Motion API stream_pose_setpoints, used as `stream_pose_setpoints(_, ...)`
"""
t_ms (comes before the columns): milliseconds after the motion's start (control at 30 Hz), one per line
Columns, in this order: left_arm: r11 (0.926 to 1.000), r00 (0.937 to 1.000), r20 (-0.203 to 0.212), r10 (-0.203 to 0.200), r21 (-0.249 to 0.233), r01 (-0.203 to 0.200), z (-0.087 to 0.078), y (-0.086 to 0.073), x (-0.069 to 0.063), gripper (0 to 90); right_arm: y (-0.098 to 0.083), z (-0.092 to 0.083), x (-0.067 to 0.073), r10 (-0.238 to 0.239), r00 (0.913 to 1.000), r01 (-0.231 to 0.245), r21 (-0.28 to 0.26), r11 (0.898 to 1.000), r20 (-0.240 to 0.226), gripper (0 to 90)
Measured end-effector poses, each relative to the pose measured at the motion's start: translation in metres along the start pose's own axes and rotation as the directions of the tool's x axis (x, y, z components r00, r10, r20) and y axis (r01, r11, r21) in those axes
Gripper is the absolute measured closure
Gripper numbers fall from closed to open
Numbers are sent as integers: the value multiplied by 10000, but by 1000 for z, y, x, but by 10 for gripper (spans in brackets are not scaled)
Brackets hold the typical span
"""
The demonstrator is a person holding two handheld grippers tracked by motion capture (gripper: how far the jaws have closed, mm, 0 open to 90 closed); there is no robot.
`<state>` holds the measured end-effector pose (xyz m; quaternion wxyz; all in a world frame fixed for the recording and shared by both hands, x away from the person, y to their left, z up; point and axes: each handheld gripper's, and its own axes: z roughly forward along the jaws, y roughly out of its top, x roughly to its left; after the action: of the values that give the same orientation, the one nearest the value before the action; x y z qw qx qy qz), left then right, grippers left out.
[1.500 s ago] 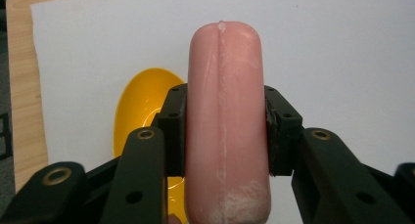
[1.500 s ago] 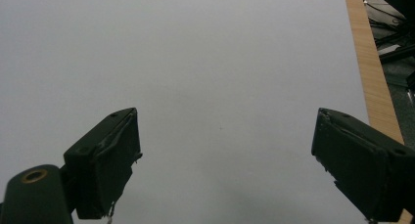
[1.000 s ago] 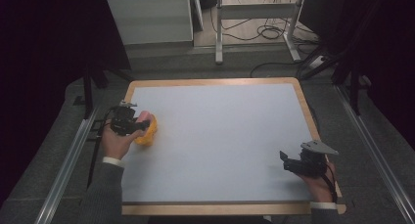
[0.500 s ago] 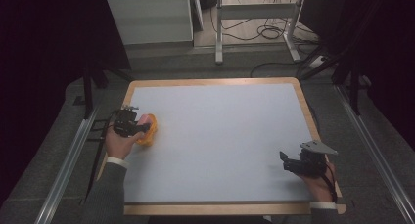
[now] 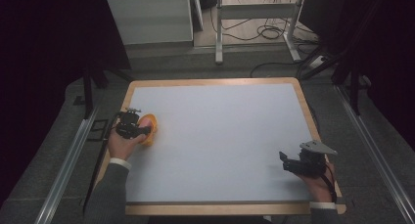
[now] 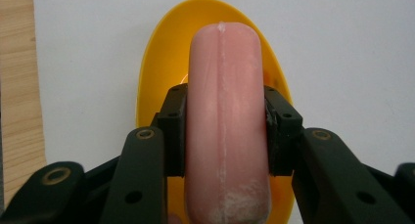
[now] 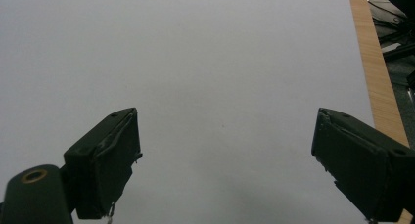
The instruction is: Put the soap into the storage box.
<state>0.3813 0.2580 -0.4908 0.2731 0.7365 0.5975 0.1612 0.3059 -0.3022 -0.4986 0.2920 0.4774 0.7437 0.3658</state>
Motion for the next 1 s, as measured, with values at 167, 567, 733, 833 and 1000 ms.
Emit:
stream_pose_setpoints(167,9973,9998,164,60,-731,-48,-19,2,0,403,0,0,0,-14,10000,14,-4,10000,-6,105)
stream_pose_setpoints(567,9793,9911,1178,619,-1988,-376,-57,-19,-8,272,0,1,2,-65,10000,65,47,10000,1,105)
stream_pose_setpoints(733,9734,9825,1523,1071,-2174,-724,-61,-36,-18,276,0,1,3,-69,10000,69,40,10000,-20,105)
stream_pose_setpoints(833,9733,9777,1728,1194,-2149,-809,-61,-47,-23,274,0,1,4,-109,9999,109,34,9999,-30,105)
stream_pose_setpoints(1000,9767,9698,1989,1410,-1879,-1035,-57,-68,-32,268,1,1,5,-132,9999,133,46,9999,-72,105)
